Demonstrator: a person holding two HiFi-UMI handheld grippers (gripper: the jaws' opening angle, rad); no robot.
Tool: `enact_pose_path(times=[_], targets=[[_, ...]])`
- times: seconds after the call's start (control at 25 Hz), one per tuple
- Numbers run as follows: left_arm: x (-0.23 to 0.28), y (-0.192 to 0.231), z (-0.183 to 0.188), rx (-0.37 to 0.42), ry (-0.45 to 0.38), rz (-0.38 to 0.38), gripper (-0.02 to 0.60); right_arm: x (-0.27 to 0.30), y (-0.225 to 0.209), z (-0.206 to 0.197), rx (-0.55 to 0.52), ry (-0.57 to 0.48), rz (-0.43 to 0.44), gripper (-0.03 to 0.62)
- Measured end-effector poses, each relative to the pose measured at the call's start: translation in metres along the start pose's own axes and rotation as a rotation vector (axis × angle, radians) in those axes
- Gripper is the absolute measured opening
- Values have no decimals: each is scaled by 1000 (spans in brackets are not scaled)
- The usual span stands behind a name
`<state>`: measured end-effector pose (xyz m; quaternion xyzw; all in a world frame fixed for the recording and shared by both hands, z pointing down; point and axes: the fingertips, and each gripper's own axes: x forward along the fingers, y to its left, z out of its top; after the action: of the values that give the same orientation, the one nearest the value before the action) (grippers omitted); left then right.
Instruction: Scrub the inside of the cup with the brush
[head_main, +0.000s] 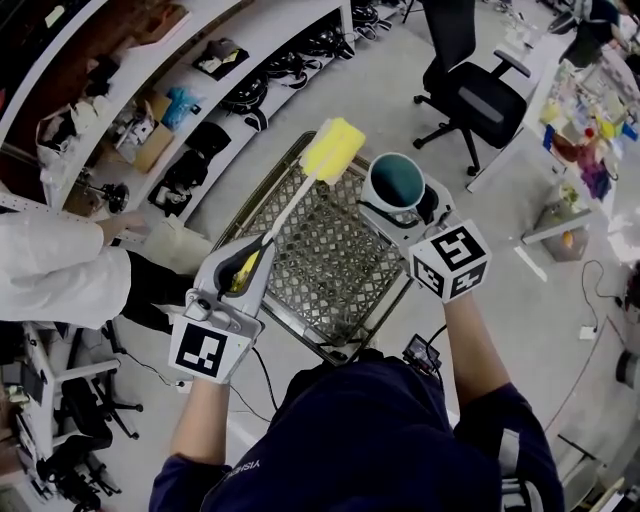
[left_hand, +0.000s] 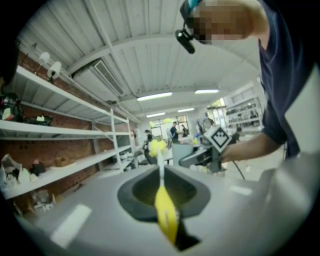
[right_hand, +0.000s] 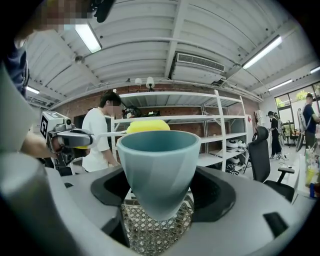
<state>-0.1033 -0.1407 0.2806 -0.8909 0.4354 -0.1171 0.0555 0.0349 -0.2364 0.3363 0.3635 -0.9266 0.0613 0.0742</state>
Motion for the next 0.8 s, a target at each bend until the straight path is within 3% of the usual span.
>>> enact_pose_path(times=[0.8], targets=[[2,-2,-7,-36,-7,-14,23,8,6,-7,-23,76,9,350]])
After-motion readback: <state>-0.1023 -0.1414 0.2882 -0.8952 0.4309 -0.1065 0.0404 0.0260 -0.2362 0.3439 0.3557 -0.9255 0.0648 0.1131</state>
